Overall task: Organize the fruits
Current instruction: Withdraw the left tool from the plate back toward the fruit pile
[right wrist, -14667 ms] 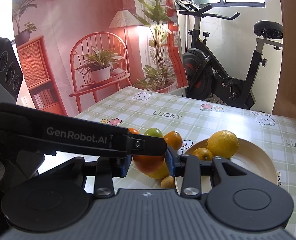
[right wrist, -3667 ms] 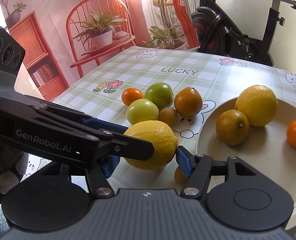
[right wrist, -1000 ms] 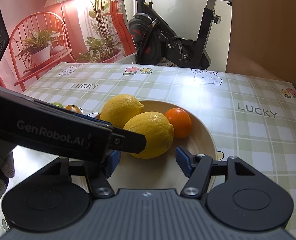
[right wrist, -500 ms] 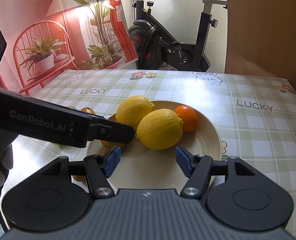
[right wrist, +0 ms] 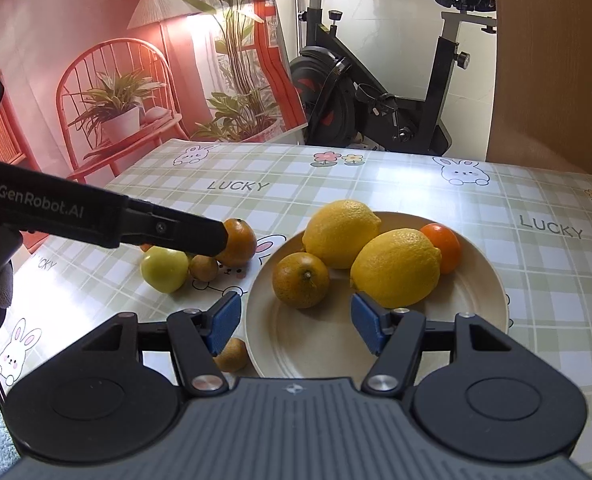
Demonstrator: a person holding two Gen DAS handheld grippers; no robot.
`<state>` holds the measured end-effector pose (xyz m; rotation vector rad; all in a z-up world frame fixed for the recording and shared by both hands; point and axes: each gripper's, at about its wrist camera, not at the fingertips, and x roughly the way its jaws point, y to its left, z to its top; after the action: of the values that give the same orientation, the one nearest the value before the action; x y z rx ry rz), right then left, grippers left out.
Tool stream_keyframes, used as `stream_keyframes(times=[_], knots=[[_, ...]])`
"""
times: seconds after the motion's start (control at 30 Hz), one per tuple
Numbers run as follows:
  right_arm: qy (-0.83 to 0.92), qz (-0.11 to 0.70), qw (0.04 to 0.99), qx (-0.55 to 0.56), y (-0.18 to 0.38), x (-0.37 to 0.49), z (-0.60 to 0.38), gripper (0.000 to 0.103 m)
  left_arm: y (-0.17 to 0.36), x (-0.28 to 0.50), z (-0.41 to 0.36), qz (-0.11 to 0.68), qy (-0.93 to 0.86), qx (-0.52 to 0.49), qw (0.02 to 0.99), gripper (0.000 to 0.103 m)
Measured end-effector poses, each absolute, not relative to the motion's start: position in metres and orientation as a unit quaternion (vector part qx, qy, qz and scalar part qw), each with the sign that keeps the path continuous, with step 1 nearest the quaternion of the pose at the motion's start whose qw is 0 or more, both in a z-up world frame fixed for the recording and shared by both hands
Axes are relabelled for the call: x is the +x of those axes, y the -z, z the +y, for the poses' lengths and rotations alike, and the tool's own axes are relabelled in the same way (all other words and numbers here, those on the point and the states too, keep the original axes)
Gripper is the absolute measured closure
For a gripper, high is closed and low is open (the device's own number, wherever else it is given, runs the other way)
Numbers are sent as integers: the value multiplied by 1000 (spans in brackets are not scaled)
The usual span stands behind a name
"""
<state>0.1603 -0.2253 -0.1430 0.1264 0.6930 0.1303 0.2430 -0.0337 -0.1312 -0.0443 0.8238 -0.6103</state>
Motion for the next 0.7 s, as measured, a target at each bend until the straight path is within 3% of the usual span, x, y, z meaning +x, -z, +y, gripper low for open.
stream_keyframes(times=[0.7], knots=[[-91, 335, 936, 53, 146, 174, -189, 39, 130, 241, 30, 380, 245, -33, 891, 45]])
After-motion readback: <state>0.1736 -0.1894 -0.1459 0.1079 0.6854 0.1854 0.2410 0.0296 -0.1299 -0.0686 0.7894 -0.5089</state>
